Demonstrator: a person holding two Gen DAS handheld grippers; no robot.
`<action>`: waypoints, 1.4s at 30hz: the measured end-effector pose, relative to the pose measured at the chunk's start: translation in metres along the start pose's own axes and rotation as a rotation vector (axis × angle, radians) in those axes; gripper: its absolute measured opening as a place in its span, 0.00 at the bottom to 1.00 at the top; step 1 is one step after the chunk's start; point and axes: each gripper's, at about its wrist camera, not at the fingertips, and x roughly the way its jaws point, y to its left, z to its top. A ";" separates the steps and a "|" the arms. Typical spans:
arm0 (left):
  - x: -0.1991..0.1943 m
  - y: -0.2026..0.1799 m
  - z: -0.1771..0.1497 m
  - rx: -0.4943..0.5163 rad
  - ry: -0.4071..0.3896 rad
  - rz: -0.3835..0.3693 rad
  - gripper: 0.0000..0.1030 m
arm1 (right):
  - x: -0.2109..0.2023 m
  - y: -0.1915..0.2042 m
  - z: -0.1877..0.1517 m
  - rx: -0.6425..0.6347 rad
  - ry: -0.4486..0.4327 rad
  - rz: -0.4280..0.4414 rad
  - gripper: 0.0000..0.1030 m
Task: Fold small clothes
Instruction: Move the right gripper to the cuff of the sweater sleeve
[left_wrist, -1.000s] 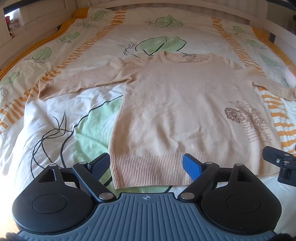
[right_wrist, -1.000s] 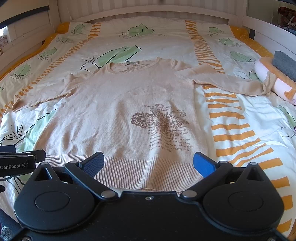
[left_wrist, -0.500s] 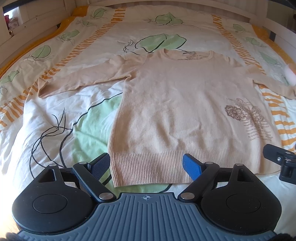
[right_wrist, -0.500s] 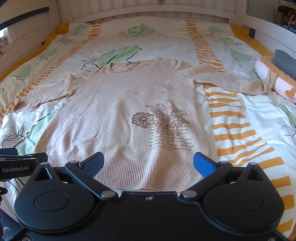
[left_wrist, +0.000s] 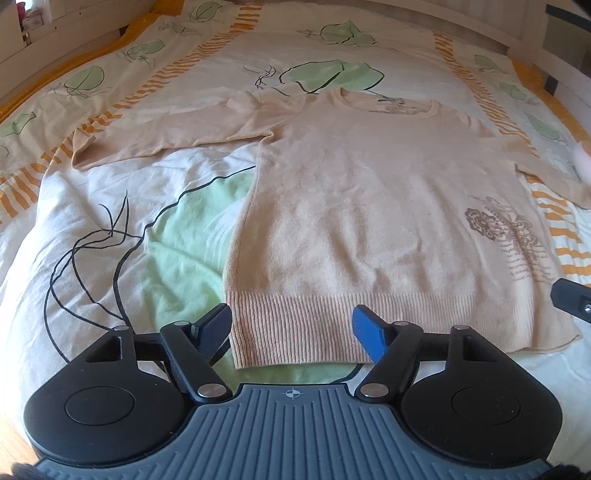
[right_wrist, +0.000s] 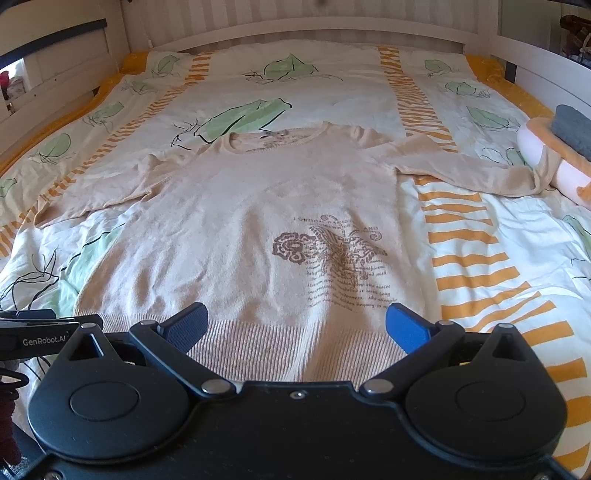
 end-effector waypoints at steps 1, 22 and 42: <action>0.002 0.002 0.000 -0.002 0.003 0.005 0.68 | 0.001 0.000 0.000 0.000 0.000 0.000 0.99; 0.060 0.035 0.009 -0.075 0.069 -0.033 0.58 | 0.003 -0.055 0.011 0.116 -0.045 -0.126 0.91; 0.042 0.091 0.020 -0.172 0.023 0.060 0.02 | 0.059 -0.078 0.004 0.134 0.196 -0.098 0.65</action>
